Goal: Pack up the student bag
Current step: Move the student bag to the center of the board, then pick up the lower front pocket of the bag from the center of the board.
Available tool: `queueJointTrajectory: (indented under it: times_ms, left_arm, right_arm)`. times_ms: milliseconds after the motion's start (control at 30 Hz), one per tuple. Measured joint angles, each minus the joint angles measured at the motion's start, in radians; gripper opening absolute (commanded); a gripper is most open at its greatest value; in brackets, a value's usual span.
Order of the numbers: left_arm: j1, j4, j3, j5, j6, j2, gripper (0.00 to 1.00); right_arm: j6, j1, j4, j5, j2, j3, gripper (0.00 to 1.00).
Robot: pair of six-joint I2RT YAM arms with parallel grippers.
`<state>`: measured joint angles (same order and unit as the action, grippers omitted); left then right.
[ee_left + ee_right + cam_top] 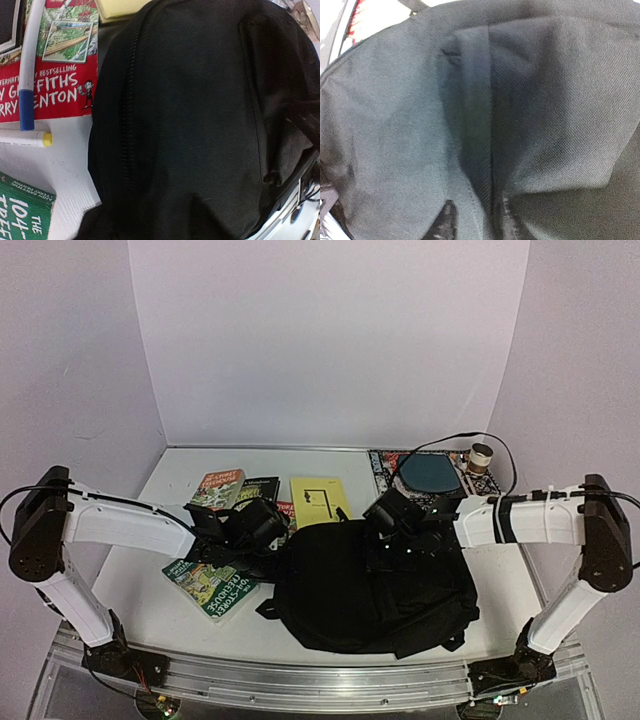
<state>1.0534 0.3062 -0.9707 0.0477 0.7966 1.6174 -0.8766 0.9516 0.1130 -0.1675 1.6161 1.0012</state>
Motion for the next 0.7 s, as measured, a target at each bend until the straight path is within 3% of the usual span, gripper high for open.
queueJointTrajectory:
  times_ms: [200,433,700]
  left_arm:
    - [0.002,0.009,0.002,0.039,0.004,0.009,0.01]
    - [0.009,0.038,0.004,0.119,-0.013,0.009,0.0]
    - [0.009,0.075,-0.007,0.18,-0.073,0.014,0.03]
  right_arm:
    - [0.163,-0.003,0.011,0.018,-0.122,-0.033,0.6]
    - [0.365,-0.038,0.079,0.109,-0.323,-0.124,0.59]
    - [0.52,-0.048,0.17,0.29,-0.341,-0.199,0.51]
